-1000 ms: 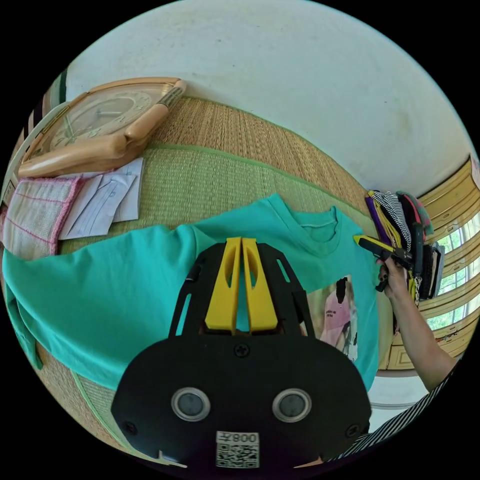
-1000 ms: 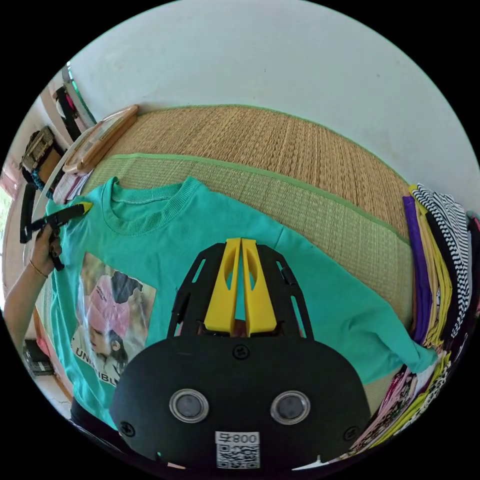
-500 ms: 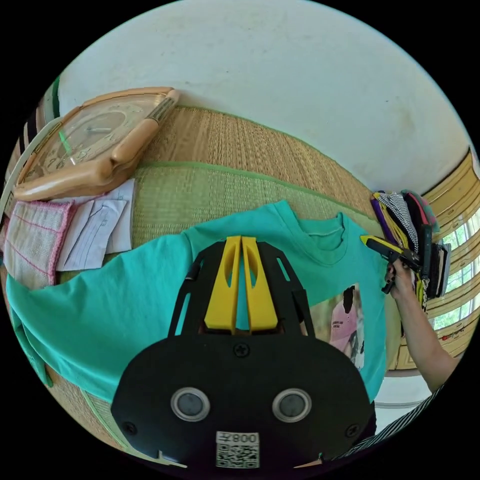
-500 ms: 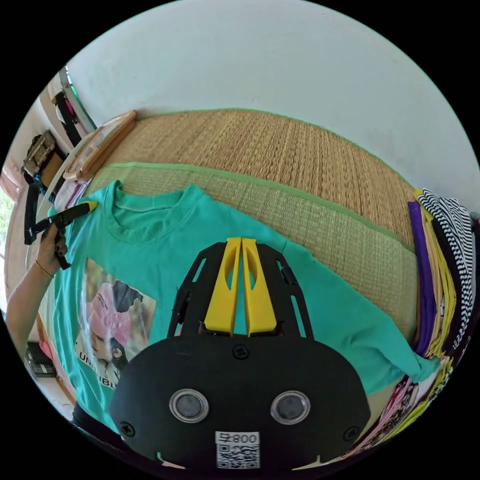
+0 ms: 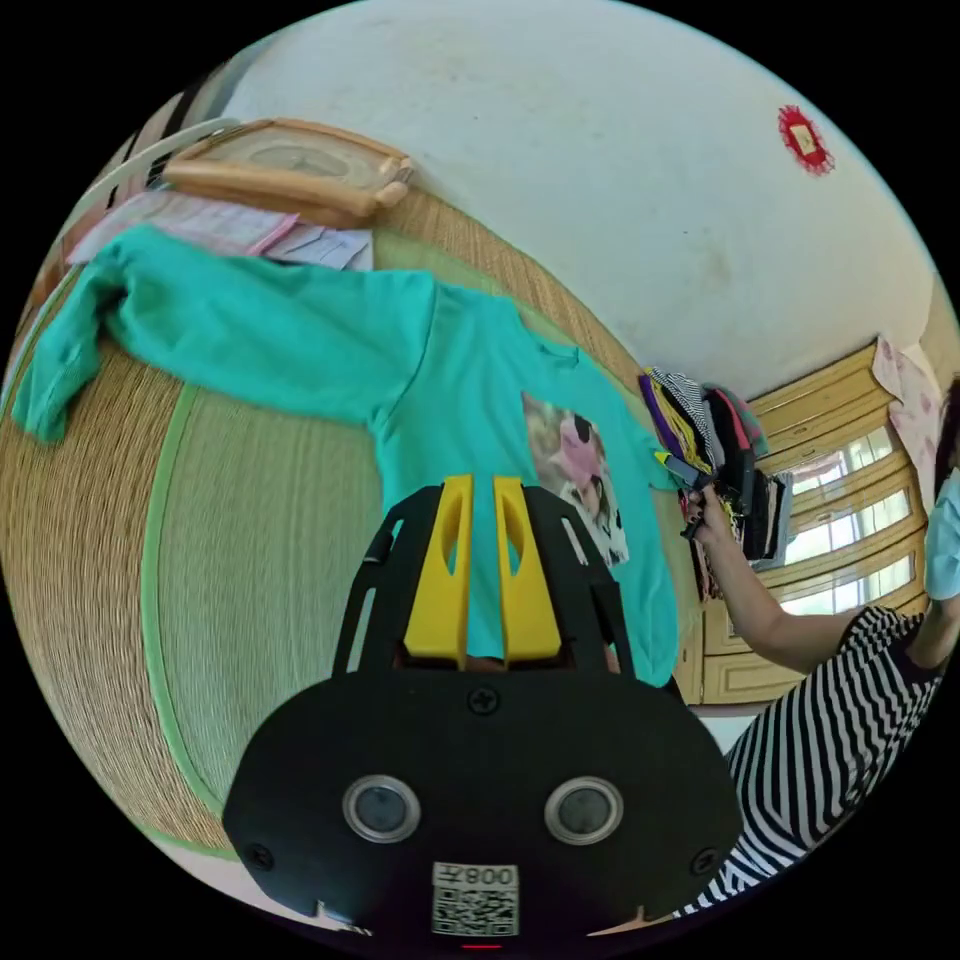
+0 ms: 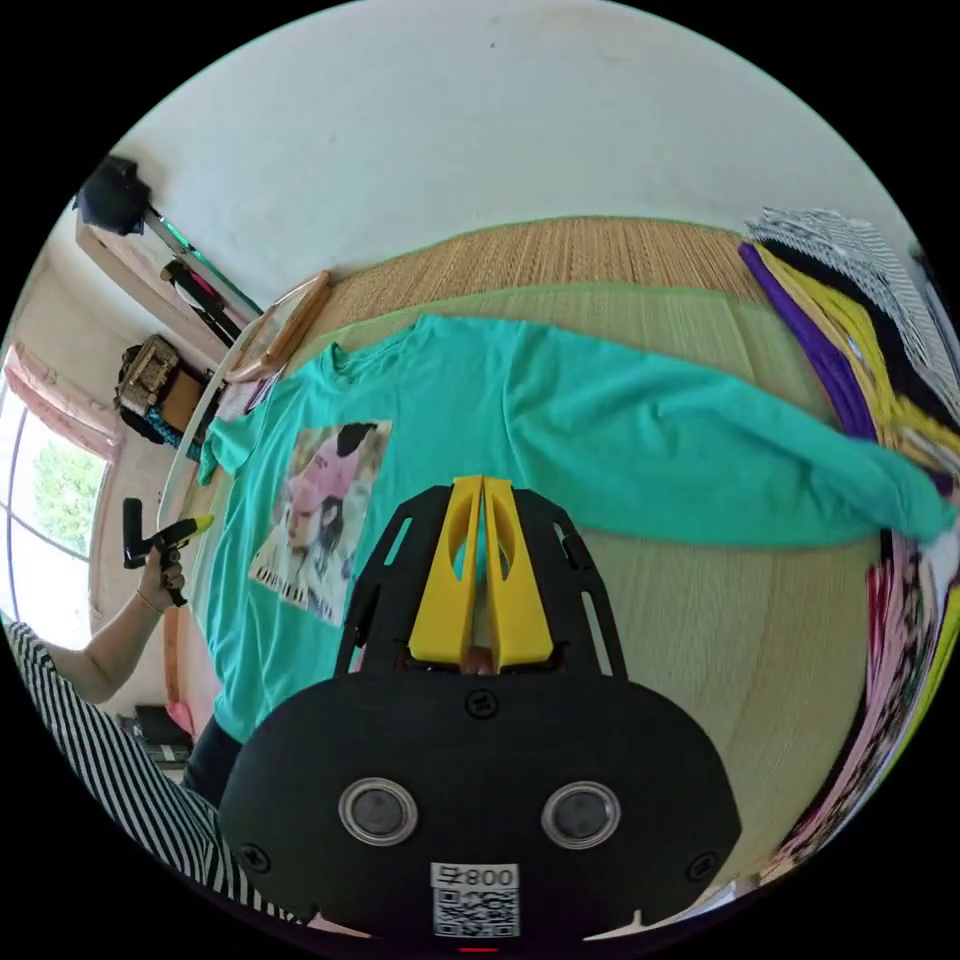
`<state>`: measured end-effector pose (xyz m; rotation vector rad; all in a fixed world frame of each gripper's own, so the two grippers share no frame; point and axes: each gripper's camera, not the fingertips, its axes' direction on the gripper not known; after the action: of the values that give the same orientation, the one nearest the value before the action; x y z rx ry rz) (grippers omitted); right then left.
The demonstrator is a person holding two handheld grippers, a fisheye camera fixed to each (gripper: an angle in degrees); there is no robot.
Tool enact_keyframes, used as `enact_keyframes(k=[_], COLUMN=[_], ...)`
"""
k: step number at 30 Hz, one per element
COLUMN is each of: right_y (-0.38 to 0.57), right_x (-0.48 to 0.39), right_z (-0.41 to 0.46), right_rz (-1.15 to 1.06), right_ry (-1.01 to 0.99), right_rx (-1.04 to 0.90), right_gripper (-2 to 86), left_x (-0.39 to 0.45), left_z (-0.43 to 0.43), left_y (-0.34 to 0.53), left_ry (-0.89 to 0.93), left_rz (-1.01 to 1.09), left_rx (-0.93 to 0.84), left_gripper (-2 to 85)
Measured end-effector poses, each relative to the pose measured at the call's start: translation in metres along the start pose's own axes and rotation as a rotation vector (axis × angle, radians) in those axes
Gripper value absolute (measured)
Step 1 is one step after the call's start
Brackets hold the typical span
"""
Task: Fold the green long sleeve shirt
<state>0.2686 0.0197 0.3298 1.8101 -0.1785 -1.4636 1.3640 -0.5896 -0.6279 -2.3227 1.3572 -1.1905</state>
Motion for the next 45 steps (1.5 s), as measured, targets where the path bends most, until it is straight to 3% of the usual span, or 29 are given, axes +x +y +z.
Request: enact_keyframes(k=[7, 12, 23, 30, 36, 45], right_y=[0.212, 0.297, 0.356, 0.377, 0.407, 0.436], right_x=[0.046, 0.046, 0.032, 0.035, 0.032, 0.016], right_z=[-0.083, -0.104, -0.09, -0.096, -0.106, -0.102], right_rz=[0.25, 0.333, 0.316, 0.344, 0.338, 0.336], right_ry=[-0.107, -0.164, -0.119, -0.119, -0.137, -0.102], right_rx=[-0.132, -0.188, -0.309, -0.32, -0.315, -0.298], right_gripper=[1.7, 5.8, 8.0, 6.3, 7.4, 5.8], left_x=[-0.039, -0.049, -0.06, -0.056, -0.053, -0.056], left_z=[-0.055, -0.052, -0.023, -0.044, -0.09, -0.123], left_y=[0.219, 0.333, 0.438, 0.494, 0.535, 0.583], left_ry=[0.053, 0.101, 0.234, 0.292, 0.403, 0.408], left_rz=[-0.327, -0.437, -0.444, -0.428, -0.399, -0.38], left_rx=[-0.067, -0.105, -0.175, -0.12, 0.014, 0.051], left_gripper=[7.0, 7.8, 6.8, 1.6, 0.8, 0.6])
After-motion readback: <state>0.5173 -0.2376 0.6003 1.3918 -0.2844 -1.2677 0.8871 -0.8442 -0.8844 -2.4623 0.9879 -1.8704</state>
